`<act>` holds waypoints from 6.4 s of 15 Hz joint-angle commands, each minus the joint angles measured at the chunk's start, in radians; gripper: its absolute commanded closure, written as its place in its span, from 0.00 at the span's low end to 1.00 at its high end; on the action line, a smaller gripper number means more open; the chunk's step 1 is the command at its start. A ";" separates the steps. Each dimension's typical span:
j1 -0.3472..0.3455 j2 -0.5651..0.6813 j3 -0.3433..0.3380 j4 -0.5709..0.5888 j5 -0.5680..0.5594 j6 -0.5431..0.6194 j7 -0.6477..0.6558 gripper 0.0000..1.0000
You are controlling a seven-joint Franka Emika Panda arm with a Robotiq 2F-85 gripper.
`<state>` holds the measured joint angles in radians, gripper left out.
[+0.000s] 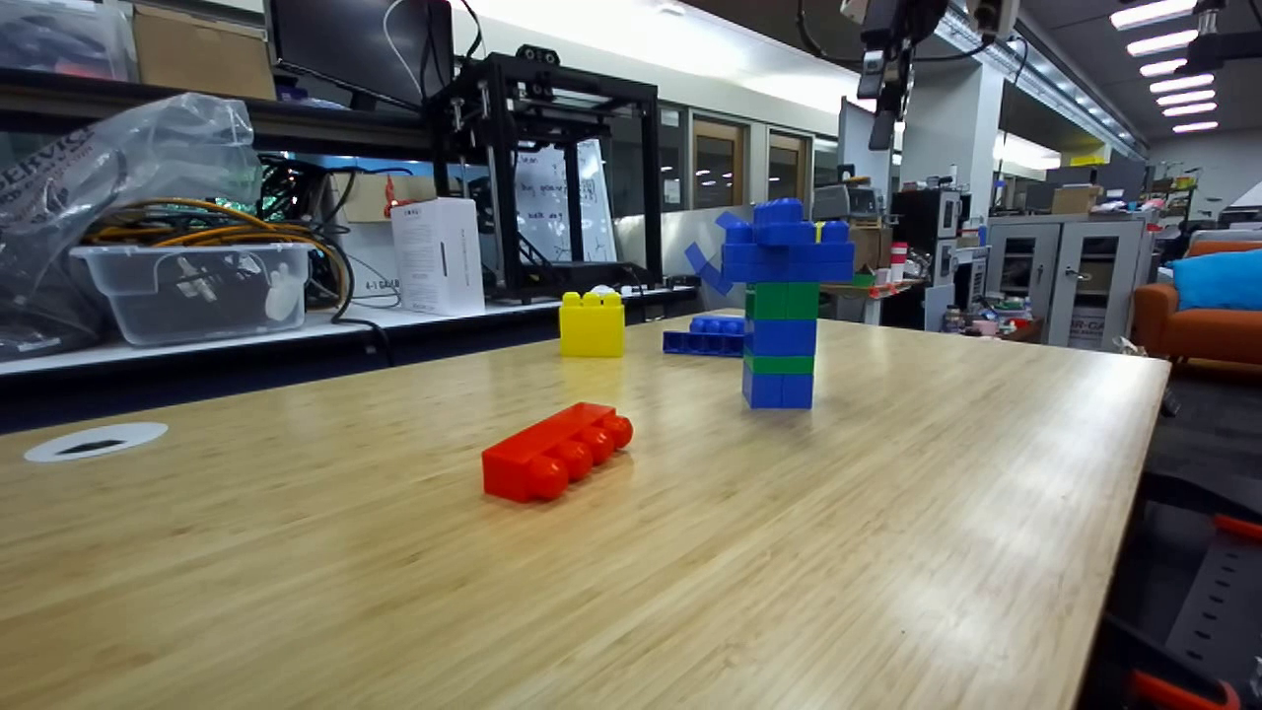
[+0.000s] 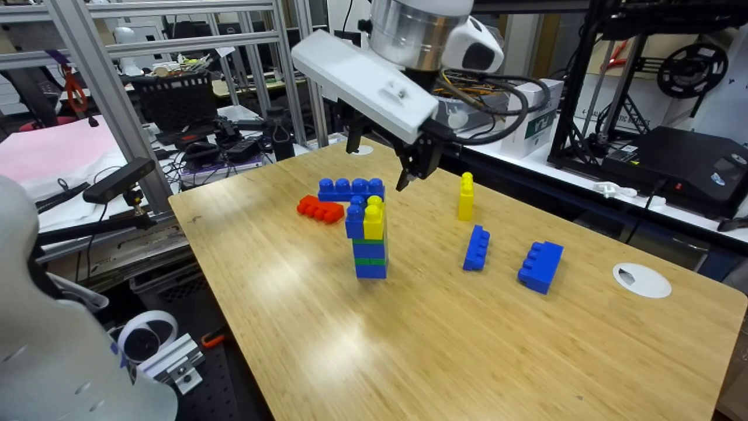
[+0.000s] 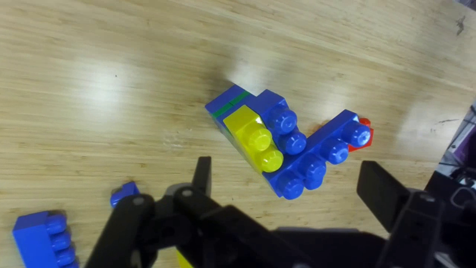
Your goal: Knock down the building blocks
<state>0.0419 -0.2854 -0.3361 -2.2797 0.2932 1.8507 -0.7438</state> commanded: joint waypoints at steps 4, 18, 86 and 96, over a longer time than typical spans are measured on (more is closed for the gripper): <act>-0.067 0.256 0.036 0.148 0.101 -0.179 -0.291 0.00; -0.174 0.459 0.171 0.301 0.076 -0.210 -0.357 0.00; -0.364 0.773 0.283 0.461 0.248 -0.626 -0.417 0.00; -0.348 0.698 0.245 0.280 0.336 -0.609 -0.421 0.00</act>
<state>-0.3182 0.4540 -0.0728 -1.9398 0.6059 1.2142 -1.1488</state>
